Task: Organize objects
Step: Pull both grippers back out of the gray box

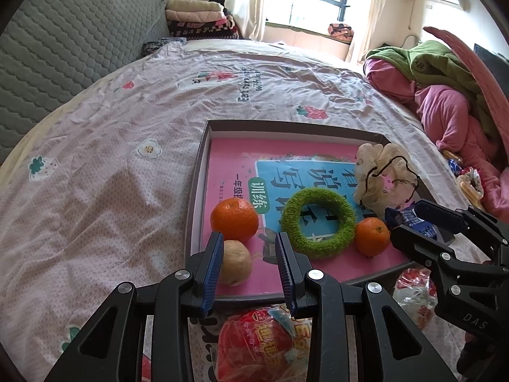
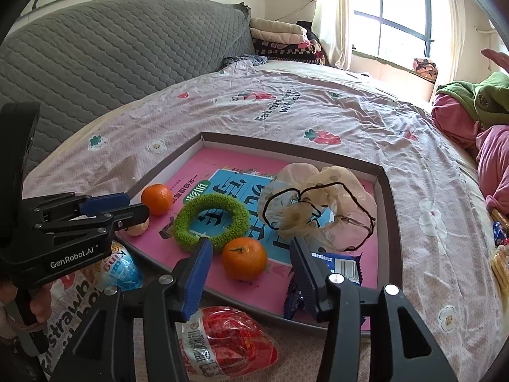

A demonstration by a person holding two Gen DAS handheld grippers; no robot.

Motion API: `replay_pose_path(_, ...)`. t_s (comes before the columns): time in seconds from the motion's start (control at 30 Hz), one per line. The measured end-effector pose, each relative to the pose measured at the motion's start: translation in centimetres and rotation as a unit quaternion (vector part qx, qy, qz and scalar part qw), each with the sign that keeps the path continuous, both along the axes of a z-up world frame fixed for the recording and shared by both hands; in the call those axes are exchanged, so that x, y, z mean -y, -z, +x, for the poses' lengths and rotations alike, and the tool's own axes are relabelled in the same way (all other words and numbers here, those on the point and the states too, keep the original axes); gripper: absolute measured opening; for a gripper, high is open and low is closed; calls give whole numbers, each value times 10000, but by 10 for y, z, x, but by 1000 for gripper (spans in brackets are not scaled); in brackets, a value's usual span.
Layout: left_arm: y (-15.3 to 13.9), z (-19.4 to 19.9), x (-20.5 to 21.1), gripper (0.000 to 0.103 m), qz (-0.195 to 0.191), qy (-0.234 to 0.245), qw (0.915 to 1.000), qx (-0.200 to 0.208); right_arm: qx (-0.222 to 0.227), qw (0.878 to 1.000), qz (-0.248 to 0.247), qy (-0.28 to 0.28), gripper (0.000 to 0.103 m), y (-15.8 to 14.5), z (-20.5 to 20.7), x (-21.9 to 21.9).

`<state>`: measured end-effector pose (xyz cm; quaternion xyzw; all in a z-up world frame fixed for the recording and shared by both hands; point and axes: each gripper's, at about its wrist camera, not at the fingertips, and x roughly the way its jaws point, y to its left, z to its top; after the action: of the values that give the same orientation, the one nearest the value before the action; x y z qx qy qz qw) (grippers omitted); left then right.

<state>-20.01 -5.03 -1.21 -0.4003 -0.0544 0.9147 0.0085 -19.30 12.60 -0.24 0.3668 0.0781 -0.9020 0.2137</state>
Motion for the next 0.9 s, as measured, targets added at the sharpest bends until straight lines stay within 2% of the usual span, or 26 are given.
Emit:
replay_pose_path(0.17,-6,4,-1,34,28,-11,10000,-56,-57,10000,-44,32,53,-4,2,-2)
replay_pose_path(0.3,-17,9,-5,34,17,9,9999,-151,-93,9996,-246,62,58,-11,3,-8)
replay_pose_path(0.5,-30,15,-7,35,69,14,9996,-258,-178,9988,-431,133,60,-22,6,-16)
replay_pose_path(0.67,-40,22,-10,41,77,13,9993,-361,-277,9983,-486,165,62,-29,8,-19)
replay_pose_path(0.9,-51,33,-13,43,50,28,9989,-467,-473,9972,-553,162,66,-41,16,-23)
